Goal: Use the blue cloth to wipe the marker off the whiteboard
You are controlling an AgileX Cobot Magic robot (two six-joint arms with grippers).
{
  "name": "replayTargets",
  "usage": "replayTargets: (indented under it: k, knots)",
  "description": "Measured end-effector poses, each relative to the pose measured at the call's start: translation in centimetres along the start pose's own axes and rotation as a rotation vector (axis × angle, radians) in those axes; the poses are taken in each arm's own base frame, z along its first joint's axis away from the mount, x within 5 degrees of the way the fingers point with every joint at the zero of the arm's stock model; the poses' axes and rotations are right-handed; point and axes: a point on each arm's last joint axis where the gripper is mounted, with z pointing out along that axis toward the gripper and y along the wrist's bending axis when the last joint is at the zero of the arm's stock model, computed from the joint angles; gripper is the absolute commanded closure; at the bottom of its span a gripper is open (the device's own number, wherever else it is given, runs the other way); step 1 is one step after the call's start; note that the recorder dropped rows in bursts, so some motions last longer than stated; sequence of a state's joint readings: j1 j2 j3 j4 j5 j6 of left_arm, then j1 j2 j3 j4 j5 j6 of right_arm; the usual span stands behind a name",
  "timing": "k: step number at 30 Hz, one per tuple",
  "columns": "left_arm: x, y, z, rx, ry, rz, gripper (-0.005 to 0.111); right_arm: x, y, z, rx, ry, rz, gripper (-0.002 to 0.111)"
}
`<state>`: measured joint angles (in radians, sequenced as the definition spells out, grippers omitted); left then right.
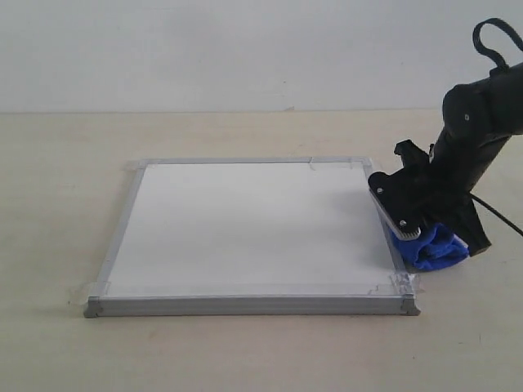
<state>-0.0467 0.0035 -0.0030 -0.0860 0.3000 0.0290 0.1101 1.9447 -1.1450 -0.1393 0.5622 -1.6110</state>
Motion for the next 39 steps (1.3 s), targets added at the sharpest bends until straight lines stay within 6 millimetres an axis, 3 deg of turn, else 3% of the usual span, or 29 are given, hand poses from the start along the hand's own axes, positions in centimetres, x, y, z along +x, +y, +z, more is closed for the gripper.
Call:
replayTargets:
  k: [8,11,12,14,16,21,24,27,33,39]
  knots:
    - [0.0,0.0,0.0,0.0,0.0,0.0,0.102,-0.1,0.0,0.0,0.0,-0.008,0.067,0.106]
    - [0.0,0.0,0.0,0.0,0.0,0.0,0.102,-0.1,0.0,0.0,0.005,-0.009,0.129,0.077]
    - [0.0,0.0,0.0,0.0,0.0,0.0,0.102,-0.1,-0.1,0.0,0.013,-0.009,0.158,0.06]
    - [0.0,0.0,0.0,0.0,0.0,0.0,0.102,-0.1,-0.4,0.0,0.044,-0.012,0.271,0.039]
    - [0.0,0.0,0.0,0.0,0.0,0.0,0.102,0.0,-0.7,0.0,0.075,-0.015,0.334,0.024]
    - [0.0,0.0,0.0,0.0,0.0,0.0,0.102,0.1,-0.8,-0.6,0.081,-0.01,0.295,0.009]
    - [0.0,0.0,0.0,0.0,0.0,0.0,0.102,0.2,-0.7,-1.4,0.075,-0.006,0.273,0.008]
    - [0.0,0.0,0.0,0.0,0.0,0.0,0.102,0.3,-0.7,-3.2,0.095,-0.006,0.28,0.008]
    - [0.0,0.0,0.0,0.0,0.0,0.0,0.102,0.7,-1.0,-9.9,0.26,-0.03,0.346,0.008]
    - [0.0,0.0,0.0,0.0,0.0,0.0,0.102,0.2,0.1,-16.3,0.353,-0.184,0.701,0.008]
